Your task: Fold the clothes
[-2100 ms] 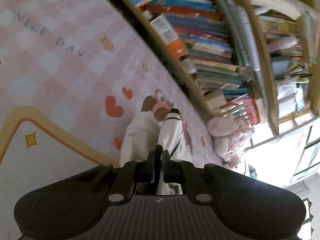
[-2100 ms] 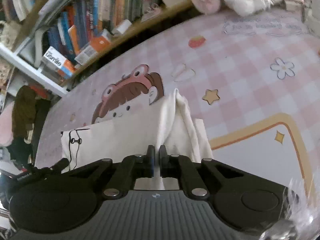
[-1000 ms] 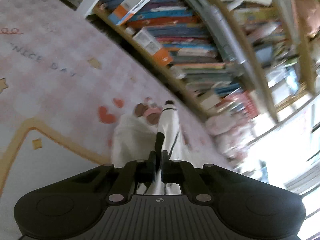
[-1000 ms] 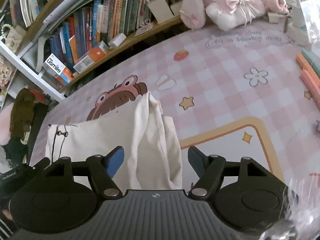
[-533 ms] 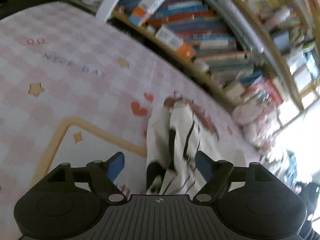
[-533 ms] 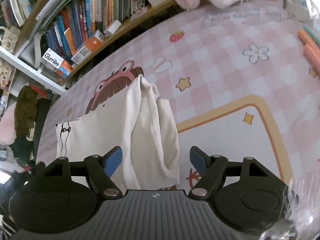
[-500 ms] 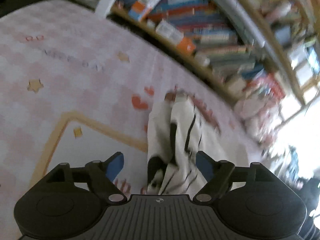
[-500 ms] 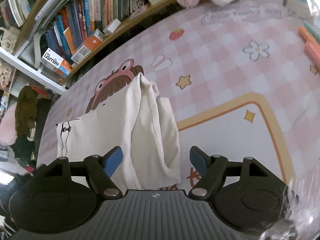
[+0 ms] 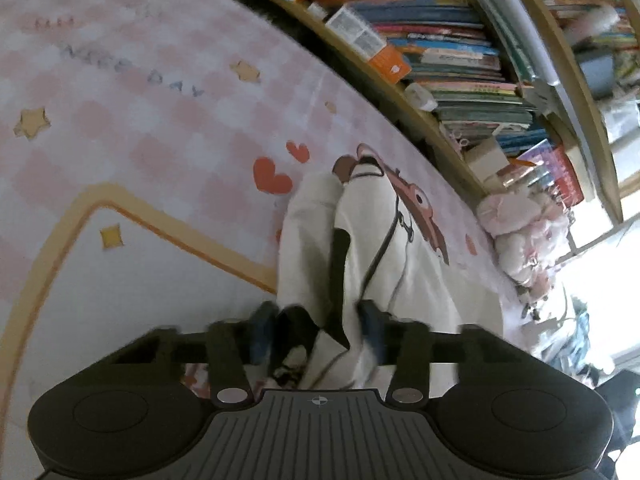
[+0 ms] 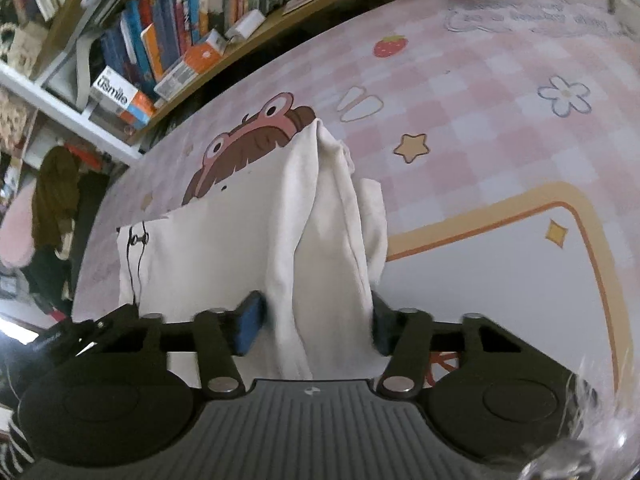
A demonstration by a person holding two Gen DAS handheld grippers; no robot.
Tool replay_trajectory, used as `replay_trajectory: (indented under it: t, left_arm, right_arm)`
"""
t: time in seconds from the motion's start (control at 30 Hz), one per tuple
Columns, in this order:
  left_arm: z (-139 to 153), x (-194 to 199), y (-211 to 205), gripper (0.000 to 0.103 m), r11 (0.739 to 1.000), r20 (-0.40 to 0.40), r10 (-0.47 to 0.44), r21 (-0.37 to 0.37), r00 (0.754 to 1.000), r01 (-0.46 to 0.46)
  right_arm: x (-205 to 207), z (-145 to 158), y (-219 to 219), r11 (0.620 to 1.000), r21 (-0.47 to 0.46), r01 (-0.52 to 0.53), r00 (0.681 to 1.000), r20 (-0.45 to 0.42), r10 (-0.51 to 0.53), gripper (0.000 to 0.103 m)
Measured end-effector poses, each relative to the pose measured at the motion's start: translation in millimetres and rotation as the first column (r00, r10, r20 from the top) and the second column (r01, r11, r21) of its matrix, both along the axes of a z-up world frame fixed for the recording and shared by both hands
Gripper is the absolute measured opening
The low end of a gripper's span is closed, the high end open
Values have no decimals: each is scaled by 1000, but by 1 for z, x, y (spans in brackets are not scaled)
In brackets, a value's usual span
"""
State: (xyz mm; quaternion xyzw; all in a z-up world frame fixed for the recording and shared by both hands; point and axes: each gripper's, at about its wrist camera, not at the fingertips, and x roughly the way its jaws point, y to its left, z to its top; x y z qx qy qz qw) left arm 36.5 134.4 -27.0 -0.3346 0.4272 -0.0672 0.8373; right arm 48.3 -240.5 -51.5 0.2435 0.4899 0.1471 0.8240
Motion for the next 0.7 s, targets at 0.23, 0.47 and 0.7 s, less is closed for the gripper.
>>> replay_trajectory:
  t: [0.23,0.47,0.7]
  left_arm:
    - [30,-14,-21,21,992,103,-79,108,992,67]
    - [16,-10,-2,26,997,50,-78,24,996,77]
    - [2,-1,2,40,996,-9,-86,-9,996,86]
  right_arm:
    - [-29,38,17,987,-117,-111,973,190,132,17]
    - [-29,19,0,999,-37,-16,996,83,19,21]
    - [-23,0,-10,998,22,60,998,-14,-59,47]
